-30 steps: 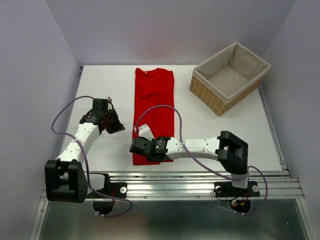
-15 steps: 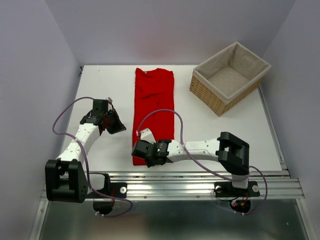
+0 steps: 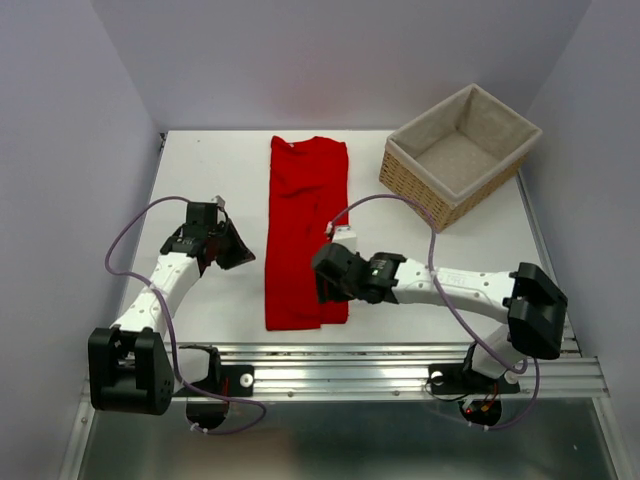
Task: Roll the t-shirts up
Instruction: Fold the T-shirt at the center of the board.
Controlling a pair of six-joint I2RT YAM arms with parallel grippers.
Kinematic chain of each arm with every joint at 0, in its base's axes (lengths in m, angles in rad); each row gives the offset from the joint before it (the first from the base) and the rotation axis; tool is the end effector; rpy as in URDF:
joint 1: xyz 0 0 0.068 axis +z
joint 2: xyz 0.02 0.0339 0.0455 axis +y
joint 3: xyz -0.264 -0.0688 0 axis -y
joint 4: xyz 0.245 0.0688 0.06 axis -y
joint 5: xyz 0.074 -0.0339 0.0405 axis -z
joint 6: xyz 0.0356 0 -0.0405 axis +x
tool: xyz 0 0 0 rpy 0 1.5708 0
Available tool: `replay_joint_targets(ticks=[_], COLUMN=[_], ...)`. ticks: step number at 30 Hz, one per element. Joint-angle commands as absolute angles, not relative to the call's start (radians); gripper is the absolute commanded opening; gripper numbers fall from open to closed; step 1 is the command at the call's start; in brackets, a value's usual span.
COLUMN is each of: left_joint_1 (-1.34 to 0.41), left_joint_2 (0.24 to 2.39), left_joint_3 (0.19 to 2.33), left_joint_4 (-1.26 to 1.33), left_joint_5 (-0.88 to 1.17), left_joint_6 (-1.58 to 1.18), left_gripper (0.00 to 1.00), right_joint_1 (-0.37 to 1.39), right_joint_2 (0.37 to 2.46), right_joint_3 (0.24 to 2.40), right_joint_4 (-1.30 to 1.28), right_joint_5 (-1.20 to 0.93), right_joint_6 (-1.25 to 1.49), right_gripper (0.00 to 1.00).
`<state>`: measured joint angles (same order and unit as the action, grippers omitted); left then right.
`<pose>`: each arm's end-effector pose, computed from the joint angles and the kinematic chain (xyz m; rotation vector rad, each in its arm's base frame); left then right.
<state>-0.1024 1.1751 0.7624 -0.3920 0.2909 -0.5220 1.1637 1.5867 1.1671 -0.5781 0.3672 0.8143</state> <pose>0.2394 -0.0349 0.2359 -0.3648 2.3999 -0.6377 0.1426 0.2985 0.2424 -0.3004 2.4904 0.3610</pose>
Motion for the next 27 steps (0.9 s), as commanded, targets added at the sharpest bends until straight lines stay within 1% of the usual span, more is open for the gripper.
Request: replay_joint_targets(ticks=[1,2,3,5,6,7,9,15,22,27], left_joint_1=[-0.138,-0.147,-0.158,-0.179,-0.184,-0.187,-0.199,-0.209,-0.209,-0.209], left_joint_2=[1.177,1.192,1.201,1.226,1.251,1.267,1.307,1.455,1.629,1.750], left_joint_3=[0.742,0.747,0.752,0.762,0.768,0.775,0.795,0.854,0.900,0.962], left_joint_4=[-0.341,-0.324,-0.313,-0.290,-0.272,-0.262,-0.230,-0.166,-0.123,-0.100], left_joint_5=[0.319,0.321,0.325,0.327,0.337,0.347,0.356,0.347,0.325,0.319], left_joint_6=[-0.545,-0.549,-0.557,-0.564,-0.568,-0.569,-0.577,-0.568,-0.551,-0.548], left_gripper=[0.05,0.00,0.00,0.00,0.00,0.00,0.00,0.00,0.00,0.00], right_joint_1=[1.028,1.005,0.980,0.918,0.899,0.884,0.841,0.735,0.689,0.657], right_joint_2=[1.503,1.499,1.499,1.526,1.543,1.563,1.632,1.810,1.962,2.034], right_joint_3=[1.071,1.060,1.054,1.057,1.063,1.072,1.114,1.205,1.288,1.321], right_joint_4=[-0.468,-0.456,-0.433,-0.411,-0.404,-0.393,-0.385,-0.341,-0.334,-0.336], right_joint_5=[0.282,0.275,0.264,0.249,0.241,0.227,0.215,0.164,0.169,0.192], right_joint_6=[0.850,0.844,0.838,0.812,0.802,0.790,0.758,0.701,0.673,0.670], right_gripper=[0.59,0.42,0.32,0.17,0.08,0.06,0.03,0.03,0.03,0.03])
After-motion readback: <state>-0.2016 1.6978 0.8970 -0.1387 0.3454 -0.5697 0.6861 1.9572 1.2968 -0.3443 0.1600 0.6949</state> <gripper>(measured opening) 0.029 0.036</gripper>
